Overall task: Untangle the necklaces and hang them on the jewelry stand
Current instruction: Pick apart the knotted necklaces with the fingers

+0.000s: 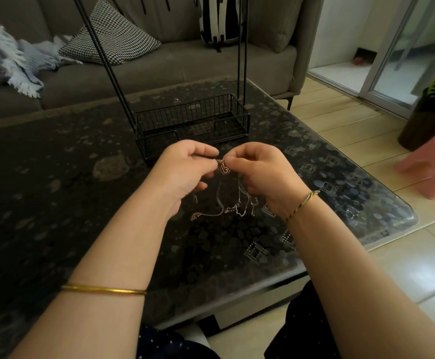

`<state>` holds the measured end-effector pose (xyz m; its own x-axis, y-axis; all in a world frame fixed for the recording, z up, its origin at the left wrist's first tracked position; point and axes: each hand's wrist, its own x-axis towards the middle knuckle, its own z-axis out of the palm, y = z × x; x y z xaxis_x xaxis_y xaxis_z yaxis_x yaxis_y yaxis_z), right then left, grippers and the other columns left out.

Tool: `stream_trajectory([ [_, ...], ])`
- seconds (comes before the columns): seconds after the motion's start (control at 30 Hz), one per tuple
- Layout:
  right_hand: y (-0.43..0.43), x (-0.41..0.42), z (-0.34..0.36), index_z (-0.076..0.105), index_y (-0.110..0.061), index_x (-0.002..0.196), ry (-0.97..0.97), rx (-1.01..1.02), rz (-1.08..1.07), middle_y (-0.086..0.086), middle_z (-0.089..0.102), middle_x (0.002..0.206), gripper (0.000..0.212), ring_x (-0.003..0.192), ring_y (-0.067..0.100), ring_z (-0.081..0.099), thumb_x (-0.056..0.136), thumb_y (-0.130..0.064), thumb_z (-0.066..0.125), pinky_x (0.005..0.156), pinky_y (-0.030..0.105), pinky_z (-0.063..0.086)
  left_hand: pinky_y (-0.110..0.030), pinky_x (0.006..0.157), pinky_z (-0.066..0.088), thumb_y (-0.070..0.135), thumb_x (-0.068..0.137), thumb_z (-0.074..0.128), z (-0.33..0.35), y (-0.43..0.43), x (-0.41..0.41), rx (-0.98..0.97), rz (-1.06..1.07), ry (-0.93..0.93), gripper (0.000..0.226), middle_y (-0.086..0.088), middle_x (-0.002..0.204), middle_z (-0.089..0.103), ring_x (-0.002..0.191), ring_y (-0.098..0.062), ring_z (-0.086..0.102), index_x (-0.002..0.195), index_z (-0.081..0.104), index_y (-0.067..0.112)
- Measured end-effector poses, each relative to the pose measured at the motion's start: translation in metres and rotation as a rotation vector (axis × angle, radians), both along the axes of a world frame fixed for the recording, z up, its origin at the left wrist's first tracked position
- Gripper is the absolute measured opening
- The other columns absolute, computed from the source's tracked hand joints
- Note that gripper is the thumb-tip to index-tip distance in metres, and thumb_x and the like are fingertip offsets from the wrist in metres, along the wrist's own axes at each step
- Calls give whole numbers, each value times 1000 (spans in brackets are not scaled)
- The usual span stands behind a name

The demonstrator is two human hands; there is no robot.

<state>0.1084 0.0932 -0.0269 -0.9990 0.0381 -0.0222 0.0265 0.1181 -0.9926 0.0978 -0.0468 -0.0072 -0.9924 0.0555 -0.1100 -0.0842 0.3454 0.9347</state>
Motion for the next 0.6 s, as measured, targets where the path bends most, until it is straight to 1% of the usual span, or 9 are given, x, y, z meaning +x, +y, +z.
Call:
stream_trajectory([
  [0.1, -2, -2, 0, 62, -12, 79, 11, -31, -16, -2, 55, 64, 10, 38, 1, 35, 89, -8, 60, 37, 14, 29, -22, 60, 47, 6, 90, 60, 0, 2, -1, -33, -28, 7, 19, -2, 97, 68, 85, -10, 63, 101, 64, 21],
  [0.2, -2, -2, 0, 60, -11, 79, 15, -66, -30, 5, 56, 70, 11, 42, 7, 35, 89, -5, 59, 38, 18, 29, -20, 60, 46, 5, 89, 61, 1, 4, 0, -81, -56, 39, 21, -1, 93, 66, 82, -9, 61, 103, 64, 19],
  [0.27, -2, -1, 0, 59, -10, 80, 20, -64, -34, 4, 56, 68, 11, 42, 7, 38, 89, -5, 58, 38, 18, 31, -20, 60, 47, 5, 89, 61, 1, 5, 1, -111, -64, 68, 17, 0, 91, 66, 82, -9, 61, 95, 65, 21],
  [0.37, -2, -1, -2, 59, -11, 81, 60, 51, -49, -2, 57, 62, 9, 41, 4, 43, 90, -6, 58, 41, 18, 36, -21, 60, 48, 5, 89, 61, -2, 4, 1, -145, -45, 99, 19, 0, 88, 65, 80, -10, 62, 83, 65, 23],
  [0.47, -1, -1, -3, 60, -11, 84, 114, 149, -59, -3, 58, 62, 8, 40, 3, 47, 90, -7, 57, 41, 16, 39, -24, 59, 47, 7, 89, 61, -3, 4, 1, -117, -22, 62, 16, -1, 87, 66, 80, -12, 62, 82, 65, 21],
  [0.53, -1, 0, -1, 58, -11, 84, 120, 147, -36, 0, 57, 65, 9, 41, 3, 50, 91, -6, 56, 40, 16, 40, -25, 59, 46, 9, 88, 61, -3, 4, 0, -82, -8, 26, 13, -3, 87, 68, 80, -13, 63, 81, 64, 20],
  [0.6, -1, 2, 1, 58, -10, 83, 100, 115, -7, 3, 57, 69, 9, 46, 5, 54, 90, -4, 56, 42, 17, 43, -26, 59, 48, 10, 88, 60, -2, 4, 0, -45, 14, -7, 12, -4, 88, 69, 82, -14, 64, 81, 64, 19],
])
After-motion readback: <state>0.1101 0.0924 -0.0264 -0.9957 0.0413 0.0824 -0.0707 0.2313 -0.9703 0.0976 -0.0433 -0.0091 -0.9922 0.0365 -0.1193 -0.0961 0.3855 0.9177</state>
